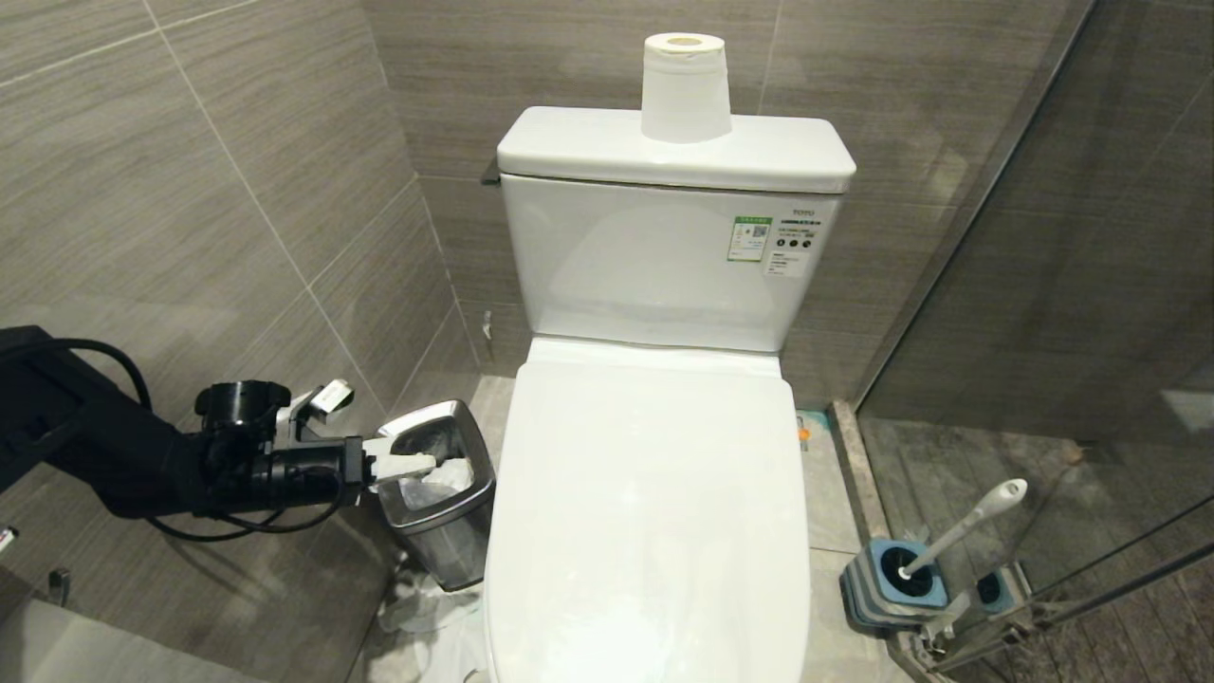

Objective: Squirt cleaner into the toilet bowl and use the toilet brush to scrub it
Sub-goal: Use the left hand to lift the toilet lid slightly

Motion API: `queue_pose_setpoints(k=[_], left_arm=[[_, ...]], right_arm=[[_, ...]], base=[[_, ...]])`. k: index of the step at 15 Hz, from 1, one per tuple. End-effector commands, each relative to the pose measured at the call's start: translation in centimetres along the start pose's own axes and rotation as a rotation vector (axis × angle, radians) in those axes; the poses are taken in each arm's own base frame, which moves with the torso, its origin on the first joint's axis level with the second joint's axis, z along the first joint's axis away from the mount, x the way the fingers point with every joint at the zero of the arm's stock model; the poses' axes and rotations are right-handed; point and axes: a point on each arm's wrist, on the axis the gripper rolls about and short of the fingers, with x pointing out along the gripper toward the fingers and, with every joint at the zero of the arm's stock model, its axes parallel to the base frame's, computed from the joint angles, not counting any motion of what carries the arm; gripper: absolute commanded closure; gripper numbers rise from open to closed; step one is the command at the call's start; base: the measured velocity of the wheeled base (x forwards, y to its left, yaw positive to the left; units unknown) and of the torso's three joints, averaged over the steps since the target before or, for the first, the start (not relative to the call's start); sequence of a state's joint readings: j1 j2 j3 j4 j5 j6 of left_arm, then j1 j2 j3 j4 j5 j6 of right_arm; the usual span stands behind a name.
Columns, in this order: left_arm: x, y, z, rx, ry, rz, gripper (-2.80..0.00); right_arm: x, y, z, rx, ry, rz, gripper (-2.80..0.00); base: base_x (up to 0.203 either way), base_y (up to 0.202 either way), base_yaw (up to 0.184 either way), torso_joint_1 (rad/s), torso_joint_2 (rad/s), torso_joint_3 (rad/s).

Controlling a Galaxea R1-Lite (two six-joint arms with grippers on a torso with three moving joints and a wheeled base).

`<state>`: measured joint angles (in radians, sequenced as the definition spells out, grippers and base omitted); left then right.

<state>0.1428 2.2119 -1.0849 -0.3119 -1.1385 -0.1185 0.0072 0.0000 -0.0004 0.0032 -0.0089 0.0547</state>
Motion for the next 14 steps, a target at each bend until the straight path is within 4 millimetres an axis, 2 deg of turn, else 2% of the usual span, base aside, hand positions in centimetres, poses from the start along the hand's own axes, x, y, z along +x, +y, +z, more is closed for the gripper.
queue_pose_setpoints(k=[1, 9, 14], left_arm=[[-0.42, -0.1, 0.09, 0.002, -0.01, 0.004, 0.0], [-0.97, 0.3, 0.75, 0.059, -0.057, 0.049, 0.0], [-0.97, 0.3, 0.75, 0.033, -0.058, 0.048, 0.0]], right_arm=[[0.0, 0.0, -0.01, 0.001, 0.0, 0.0, 0.0], [-0.01, 0.0, 0.02, 0.001, 0.0, 0.0, 0.0], [0.0, 0.0, -0.02, 0.001, 0.001, 0.0, 0.0]], base=[[0.0, 0.0, 0.0, 0.0, 0.0, 0.0], [0.0, 0.0, 0.0, 0.0, 0.0, 0.0], [0.0, 0.0, 0.0, 0.0, 0.0, -0.014]])
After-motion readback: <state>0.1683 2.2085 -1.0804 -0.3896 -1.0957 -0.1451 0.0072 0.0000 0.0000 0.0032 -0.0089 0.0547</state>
